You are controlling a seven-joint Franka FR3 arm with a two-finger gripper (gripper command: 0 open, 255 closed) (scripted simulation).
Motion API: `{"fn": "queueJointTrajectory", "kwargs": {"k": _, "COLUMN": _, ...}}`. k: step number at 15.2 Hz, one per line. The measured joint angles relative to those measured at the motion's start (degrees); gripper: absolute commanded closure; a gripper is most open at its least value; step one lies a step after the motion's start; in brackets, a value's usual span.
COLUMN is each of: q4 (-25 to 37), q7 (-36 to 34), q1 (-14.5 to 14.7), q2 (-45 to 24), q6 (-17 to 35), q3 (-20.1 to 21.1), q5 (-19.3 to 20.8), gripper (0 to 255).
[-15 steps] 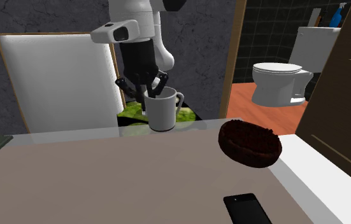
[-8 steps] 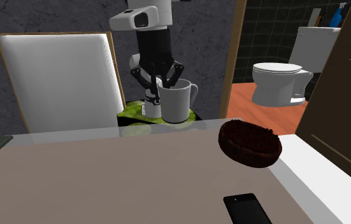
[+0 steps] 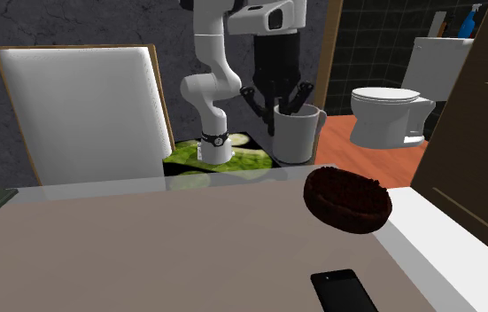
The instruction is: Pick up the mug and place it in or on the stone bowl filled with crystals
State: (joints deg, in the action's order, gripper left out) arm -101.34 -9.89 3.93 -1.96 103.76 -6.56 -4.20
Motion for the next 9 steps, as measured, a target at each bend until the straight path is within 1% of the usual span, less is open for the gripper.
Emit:
{"fn": "queueJointTrajectory", "kwargs": {"k": 4, "q4": 1.4, "q7": -5.3, "q1": 2.8, "q2": -1.2, "q6": 0.1, "q3": 2.5, "q5": 0.1, "gripper": 255}}
{"fn": "queueJointTrajectory", "kwargs": {"k": 9, "q4": 8.2, "q7": -11.6, "q1": 6.1, "q2": -5.9, "q6": -1.6, "q3": 5.3, "q5": 0.3, "gripper": 255}}
